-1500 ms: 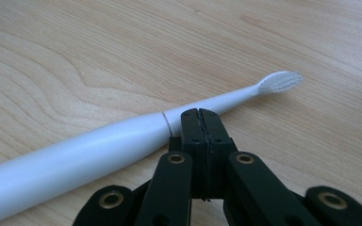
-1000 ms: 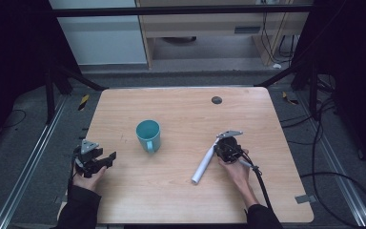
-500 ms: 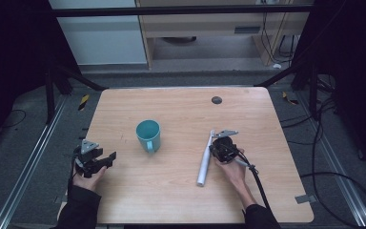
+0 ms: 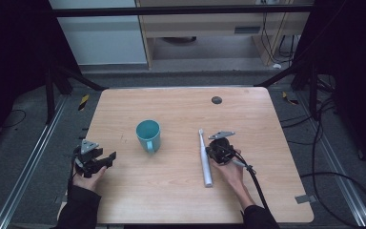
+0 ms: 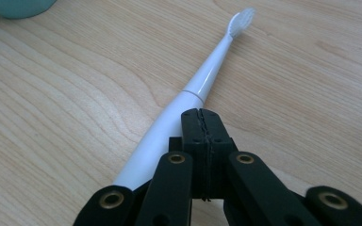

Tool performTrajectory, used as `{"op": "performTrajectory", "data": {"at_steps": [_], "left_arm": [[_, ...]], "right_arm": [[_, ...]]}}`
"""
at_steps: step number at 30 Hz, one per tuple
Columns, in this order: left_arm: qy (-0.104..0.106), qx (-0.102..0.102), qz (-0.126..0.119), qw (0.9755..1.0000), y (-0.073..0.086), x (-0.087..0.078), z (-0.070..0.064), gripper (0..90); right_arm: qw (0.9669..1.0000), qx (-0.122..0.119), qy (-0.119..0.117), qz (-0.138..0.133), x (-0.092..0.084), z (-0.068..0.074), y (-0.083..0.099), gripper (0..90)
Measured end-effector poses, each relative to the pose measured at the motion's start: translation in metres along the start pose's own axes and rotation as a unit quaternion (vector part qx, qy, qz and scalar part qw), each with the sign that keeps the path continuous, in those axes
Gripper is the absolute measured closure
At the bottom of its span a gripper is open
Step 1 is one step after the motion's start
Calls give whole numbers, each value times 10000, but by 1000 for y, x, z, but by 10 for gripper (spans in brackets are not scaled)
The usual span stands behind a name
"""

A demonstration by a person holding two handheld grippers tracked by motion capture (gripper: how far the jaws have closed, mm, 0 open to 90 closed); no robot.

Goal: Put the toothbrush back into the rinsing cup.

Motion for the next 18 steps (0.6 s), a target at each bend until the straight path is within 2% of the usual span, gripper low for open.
{"op": "performTrajectory", "data": {"at_steps": [18], "left_arm": [[-5, 2, 1, 10000, 0, 0, 0, 402]], "right_arm": [[9998, -90, -160, 10, 1, 8, -2, 900]]}}
Point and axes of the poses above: each handheld gripper's, and its own axes: x roughly forward along the jaws, y roughly out of its underside, z roughly to its left, the point moved 3 cm from there along x, roughly forward along the jaws, and after that the axes turned 8 degrees about -y, right-handed, at the moved point
